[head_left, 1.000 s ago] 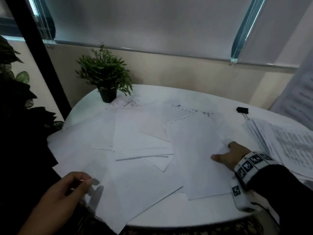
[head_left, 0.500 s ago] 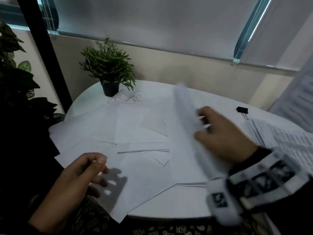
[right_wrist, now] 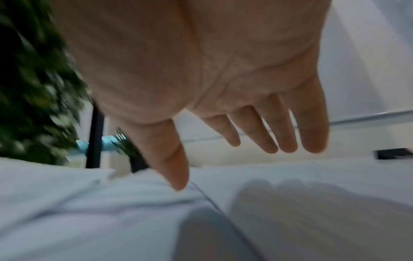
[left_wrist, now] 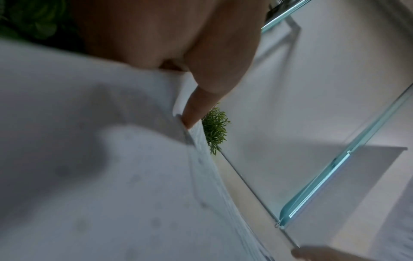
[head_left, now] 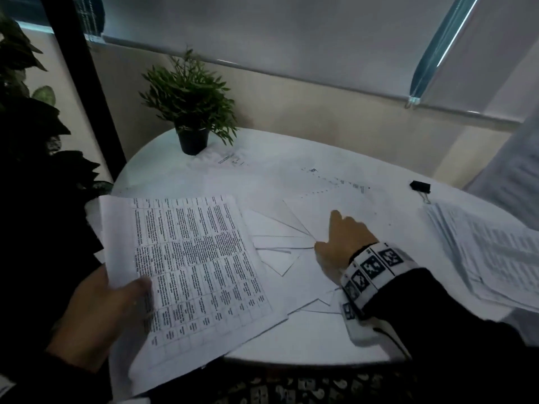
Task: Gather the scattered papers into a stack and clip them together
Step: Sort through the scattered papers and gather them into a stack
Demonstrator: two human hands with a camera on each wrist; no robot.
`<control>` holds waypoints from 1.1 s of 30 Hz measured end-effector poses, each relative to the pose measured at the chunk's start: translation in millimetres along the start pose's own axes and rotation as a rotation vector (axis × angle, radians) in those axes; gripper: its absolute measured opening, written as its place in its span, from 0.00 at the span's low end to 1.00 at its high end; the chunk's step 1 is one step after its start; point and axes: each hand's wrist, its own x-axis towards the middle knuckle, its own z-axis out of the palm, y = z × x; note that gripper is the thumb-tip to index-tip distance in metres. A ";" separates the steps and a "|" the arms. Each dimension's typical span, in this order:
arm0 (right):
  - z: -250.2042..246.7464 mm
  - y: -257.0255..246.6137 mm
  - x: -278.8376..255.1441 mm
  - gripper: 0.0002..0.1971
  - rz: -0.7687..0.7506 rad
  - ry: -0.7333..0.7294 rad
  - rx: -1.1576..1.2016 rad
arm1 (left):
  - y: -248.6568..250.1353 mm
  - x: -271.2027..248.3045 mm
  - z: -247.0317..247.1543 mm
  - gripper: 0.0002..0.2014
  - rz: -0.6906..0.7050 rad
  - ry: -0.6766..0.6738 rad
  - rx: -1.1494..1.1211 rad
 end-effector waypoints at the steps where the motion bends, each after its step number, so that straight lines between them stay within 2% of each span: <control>1: 4.8 7.3 8.0 0.30 0.043 -0.079 -0.083 | -2.4 1.6 -0.3 0.16 0.023 0.035 0.047; 2: 10.1 11.0 12.4 0.28 0.049 -0.148 -0.114 | -2.7 2.5 1.1 0.19 0.030 0.033 0.045; 4: 15.7 12.5 14.3 0.19 0.009 -0.171 -0.133 | 2.3 0.8 4.1 0.25 0.063 0.047 0.077; 7: 9.6 4.1 7.6 0.07 -0.021 -0.112 -0.243 | 1.1 0.8 2.5 0.47 0.109 0.093 0.139; 9: -2.6 -4.7 1.1 0.04 -0.010 -0.079 -0.274 | 3.9 0.0 1.2 0.49 0.180 0.071 0.216; 11: -20.0 -16.7 -11.5 0.04 -0.109 0.019 -0.194 | 9.1 -4.8 2.8 0.42 0.218 0.024 0.298; 13: -32.9 -33.3 -33.5 0.06 -0.387 0.193 0.146 | 10.2 -6.8 4.9 0.33 0.177 0.019 0.271; 14: -38.6 -44.8 -48.1 0.07 -0.562 0.198 0.445 | 9.9 -6.1 6.8 0.27 0.118 0.030 0.178; 15: -42.6 -57.5 -62.1 0.07 -0.704 0.106 0.801 | 8.4 -3.7 7.2 0.20 0.046 0.040 0.022; 16: -41.5 -67.7 -70.9 0.09 -0.783 -0.068 1.123 | 8.5 -1.2 6.4 0.11 -0.043 0.033 -0.172; 17: -34.4 -72.7 -70.5 0.11 -0.794 -0.216 1.336 | 10.8 -0.6 5.1 0.09 -0.152 -0.018 -0.388; 18: -24.4 -75.7 -64.6 0.13 -0.765 -0.290 1.413 | 12.9 -1.5 2.0 0.17 -0.246 -0.072 -0.575; 19: -12.5 -76.5 -55.7 0.14 -0.689 -0.291 1.355 | 15.4 -2.9 -2.7 0.29 -0.302 -0.115 -0.685; 20: -0.2 -74.8 -44.9 0.14 -0.602 -0.255 1.240 | 20.2 -4.4 -6.9 0.37 -0.328 -0.153 -0.720; 22: 20.9 -66.4 -28.1 0.12 -0.435 -0.168 0.984 | 32.0 -8.5 -7.0 0.37 -0.367 -0.223 -0.706; 24: 29.1 -55.3 -17.3 0.08 -0.377 -0.189 0.814 | 32.3 -9.6 -1.1 0.27 -0.328 -0.211 -0.636; 26: 20.9 -49.5 -11.8 0.12 -0.386 -0.210 0.600 | 26.5 -8.5 2.9 0.11 -0.249 -0.088 -0.412; 27: 15.9 -46.7 -4.3 0.13 -0.373 -0.128 0.518 | 22.3 -6.9 3.4 0.07 -0.211 -0.042 -0.301; 29: 9.7 -38.3 21.2 0.12 -0.281 0.107 0.323 | 10.8 -2.7 -0.2 0.14 -0.142 0.026 -0.133; 30: 7.1 -35.4 33.3 0.16 -0.235 0.154 0.165 | 7.8 0.1 -2.5 0.20 -0.109 0.065 -0.058; 31: 8.2 -31.9 44.5 0.19 -0.204 0.111 -0.015 | 6.6 3.4 -3.6 0.28 -0.071 0.097 0.014; 33: 12.0 -28.1 57.9 0.17 -0.169 -0.035 -0.211 | 5.1 7.9 -8.4 0.39 0.006 0.124 0.122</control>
